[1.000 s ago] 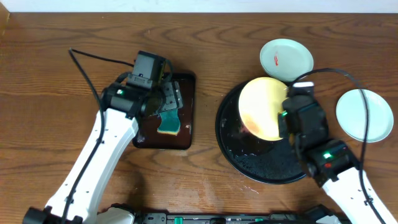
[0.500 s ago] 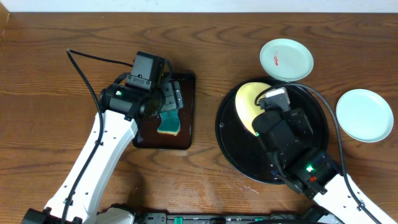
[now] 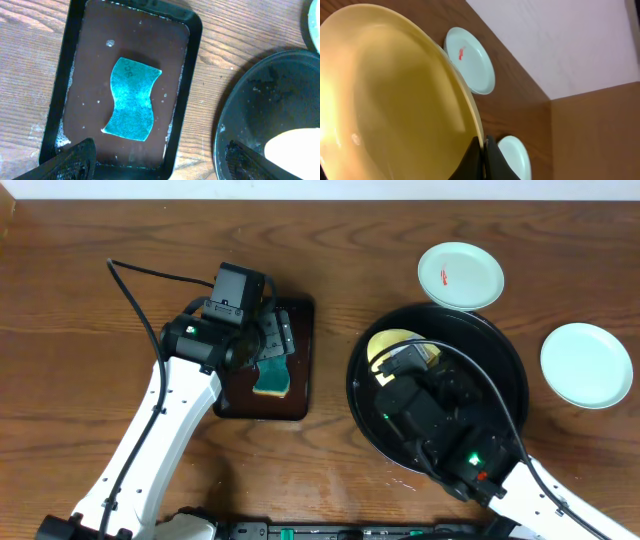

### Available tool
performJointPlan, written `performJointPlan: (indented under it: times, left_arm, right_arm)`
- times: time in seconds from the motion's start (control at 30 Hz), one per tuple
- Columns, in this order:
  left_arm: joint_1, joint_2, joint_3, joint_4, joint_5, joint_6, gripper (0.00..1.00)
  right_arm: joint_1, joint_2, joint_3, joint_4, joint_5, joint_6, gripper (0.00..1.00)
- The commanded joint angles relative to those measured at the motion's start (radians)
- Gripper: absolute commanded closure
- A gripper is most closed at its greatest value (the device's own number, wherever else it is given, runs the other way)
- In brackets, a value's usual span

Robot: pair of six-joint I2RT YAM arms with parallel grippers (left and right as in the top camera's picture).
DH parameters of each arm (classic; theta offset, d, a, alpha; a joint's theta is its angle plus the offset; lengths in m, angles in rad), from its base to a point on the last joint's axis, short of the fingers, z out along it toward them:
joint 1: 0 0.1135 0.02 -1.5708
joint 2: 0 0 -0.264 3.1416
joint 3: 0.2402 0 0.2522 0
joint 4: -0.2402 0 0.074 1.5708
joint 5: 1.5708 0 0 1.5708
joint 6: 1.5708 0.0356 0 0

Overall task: Clean dirty plates on tray and stack at the side
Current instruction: 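Lift the yellow plate upright off the round tray with the right gripper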

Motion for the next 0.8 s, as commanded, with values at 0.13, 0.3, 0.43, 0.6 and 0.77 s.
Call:
performJointPlan:
  times: [0.13,0.3,0.43,0.6,0.77]
  left_arm:
    - [0.003,0.002,0.008,-0.002,0.006,-0.001,0.17]
    - [0.003,0.002,0.008,-0.002,0.006,-0.001,0.17]
    - [0.003,0.002,0.008,-0.002,0.006,-0.001,0.16]
    - [0.003,0.002,0.008,-0.002,0.006,-0.001,0.17]
    - [0.003,0.002,0.008,-0.002,0.006,-0.001,0.16]
  right_arm:
    - [0.021,0.012,0.002,0.018,0.099,-0.019,0.99]
    - [0.021,0.012,0.002,0.024,0.099,-0.019,0.99]
    - [0.021,0.012,0.002,0.024,0.099,-0.019,0.99]
    - [0.021,0.012,0.002,0.036,0.099,-0.019,0.99]
    - [0.021,0.012,0.002,0.043,0.099,-0.019,0.99]
